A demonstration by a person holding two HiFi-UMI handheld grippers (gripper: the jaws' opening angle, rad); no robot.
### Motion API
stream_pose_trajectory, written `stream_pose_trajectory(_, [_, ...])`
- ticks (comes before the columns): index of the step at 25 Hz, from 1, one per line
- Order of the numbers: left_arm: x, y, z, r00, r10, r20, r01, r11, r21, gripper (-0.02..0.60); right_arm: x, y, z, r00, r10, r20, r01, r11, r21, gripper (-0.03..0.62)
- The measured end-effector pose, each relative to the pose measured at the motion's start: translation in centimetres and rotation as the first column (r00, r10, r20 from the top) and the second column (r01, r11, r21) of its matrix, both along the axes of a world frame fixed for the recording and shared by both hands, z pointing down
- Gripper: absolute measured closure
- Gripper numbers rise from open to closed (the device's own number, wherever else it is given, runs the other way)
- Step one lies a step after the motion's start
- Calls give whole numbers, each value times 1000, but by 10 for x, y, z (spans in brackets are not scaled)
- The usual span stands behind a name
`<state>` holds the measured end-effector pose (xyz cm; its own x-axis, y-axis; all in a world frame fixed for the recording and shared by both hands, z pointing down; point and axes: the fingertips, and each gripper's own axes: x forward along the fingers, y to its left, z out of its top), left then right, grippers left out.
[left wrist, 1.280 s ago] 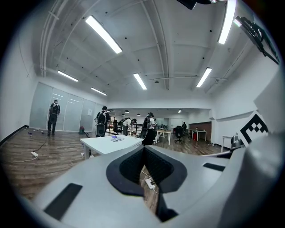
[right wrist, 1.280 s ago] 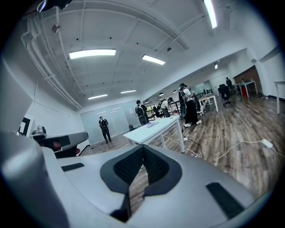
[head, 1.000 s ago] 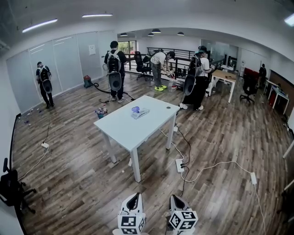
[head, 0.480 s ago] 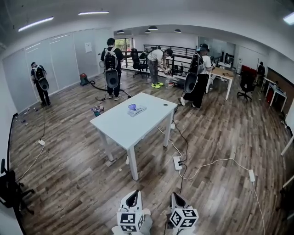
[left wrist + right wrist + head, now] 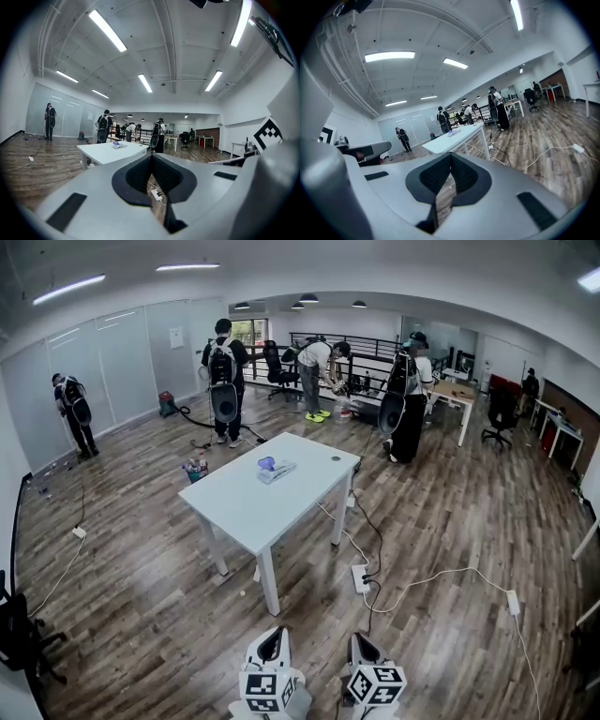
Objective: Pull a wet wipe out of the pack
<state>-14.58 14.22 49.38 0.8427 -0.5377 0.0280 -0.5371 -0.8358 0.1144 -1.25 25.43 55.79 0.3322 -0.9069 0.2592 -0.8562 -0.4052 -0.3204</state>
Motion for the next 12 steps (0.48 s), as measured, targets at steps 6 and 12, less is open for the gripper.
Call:
stream_pose_trajectory(6, [14,-23,0,1000,-3,4,3,1000,0,574,12,-18,-2,1000,4,-2,-4,1000,-4,585])
stream_pose_trajectory(12, [29,-40,-1,1000,-11,2,11,1000,-7,574,26,-37,0,1000,4,-12,-4,1000,-28,585])
